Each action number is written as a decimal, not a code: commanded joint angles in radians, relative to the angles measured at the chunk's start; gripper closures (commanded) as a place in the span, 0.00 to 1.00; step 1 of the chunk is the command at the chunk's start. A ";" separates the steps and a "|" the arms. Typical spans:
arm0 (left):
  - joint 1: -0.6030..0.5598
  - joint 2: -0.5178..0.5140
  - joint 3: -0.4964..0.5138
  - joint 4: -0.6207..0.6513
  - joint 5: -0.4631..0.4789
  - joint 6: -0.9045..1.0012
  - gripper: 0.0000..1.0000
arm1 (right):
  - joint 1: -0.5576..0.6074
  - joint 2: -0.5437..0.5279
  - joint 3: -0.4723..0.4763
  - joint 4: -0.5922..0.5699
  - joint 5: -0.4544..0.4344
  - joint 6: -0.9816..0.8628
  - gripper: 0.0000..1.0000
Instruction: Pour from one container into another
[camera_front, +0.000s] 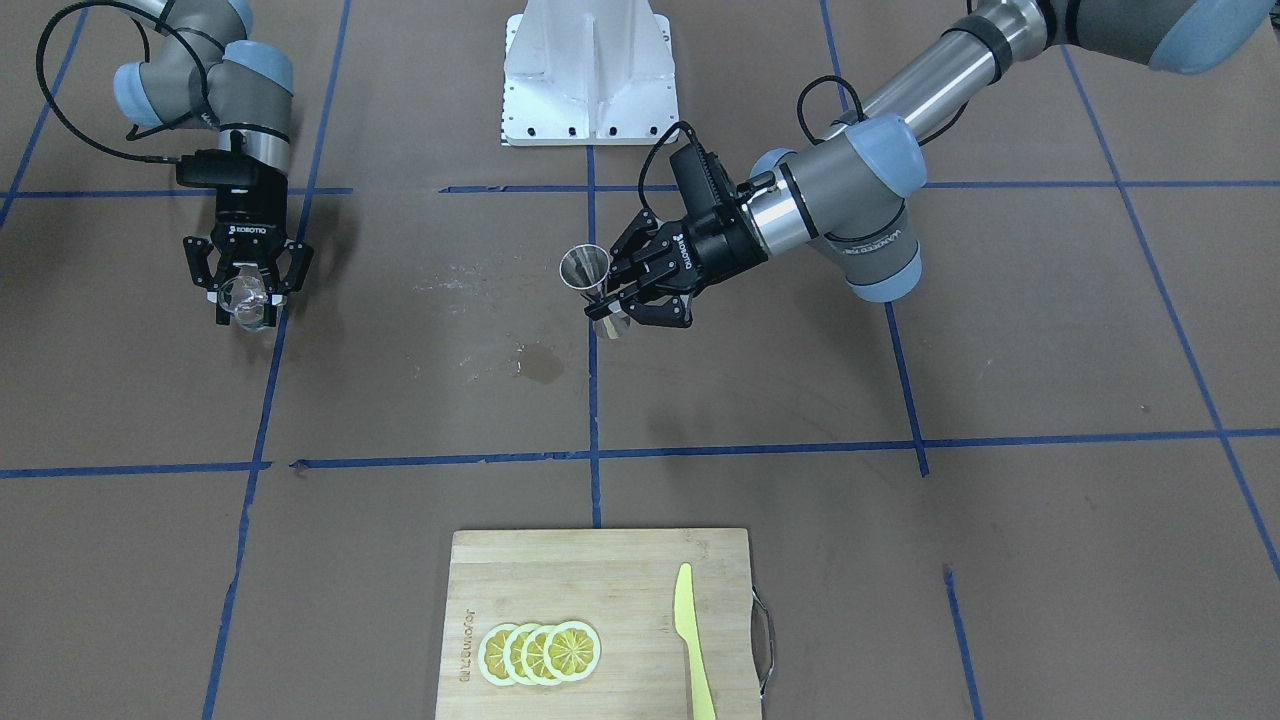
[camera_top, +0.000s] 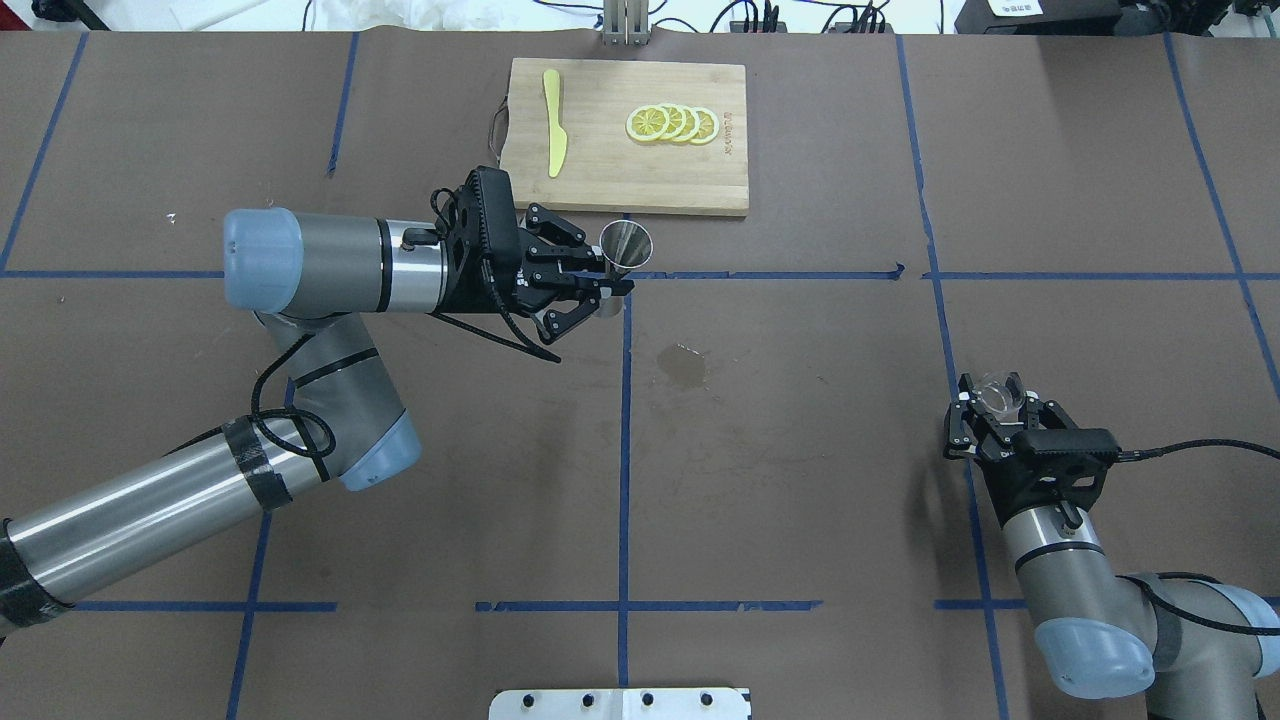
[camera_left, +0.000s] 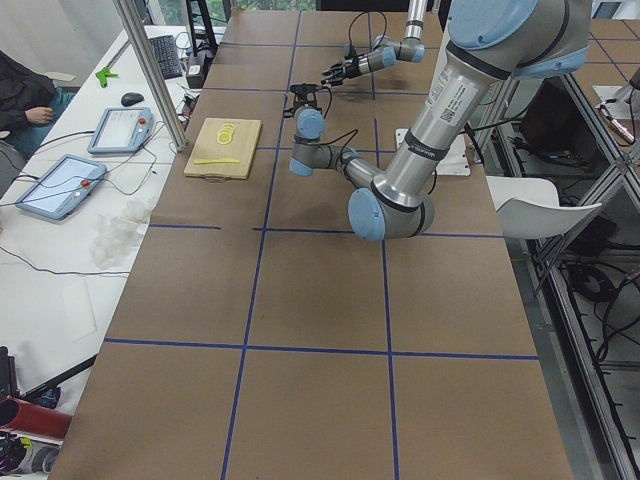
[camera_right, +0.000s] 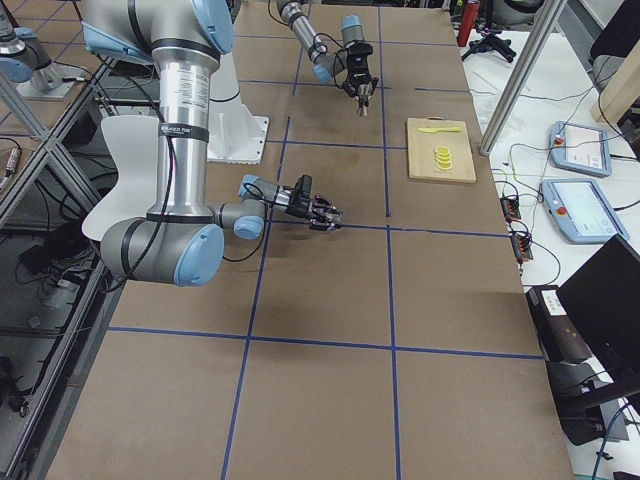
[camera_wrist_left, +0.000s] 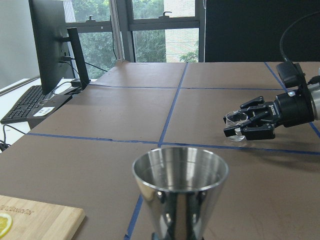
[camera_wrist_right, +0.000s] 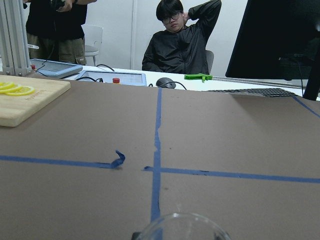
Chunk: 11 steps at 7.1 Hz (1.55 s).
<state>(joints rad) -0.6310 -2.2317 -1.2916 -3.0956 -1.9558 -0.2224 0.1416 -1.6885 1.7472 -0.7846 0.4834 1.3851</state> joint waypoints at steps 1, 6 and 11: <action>-0.002 0.001 0.000 0.000 0.000 0.000 1.00 | 0.006 0.001 0.089 0.010 -0.002 -0.110 1.00; -0.004 0.007 -0.005 -0.002 0.000 0.000 1.00 | 0.102 0.141 0.097 0.163 0.108 -0.501 1.00; -0.002 0.041 -0.023 0.000 0.000 0.002 1.00 | 0.203 0.497 0.118 -0.097 0.256 -0.612 1.00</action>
<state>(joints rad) -0.6338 -2.2005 -1.3121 -3.0957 -1.9558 -0.2210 0.3218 -1.2804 1.8540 -0.7794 0.6989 0.7747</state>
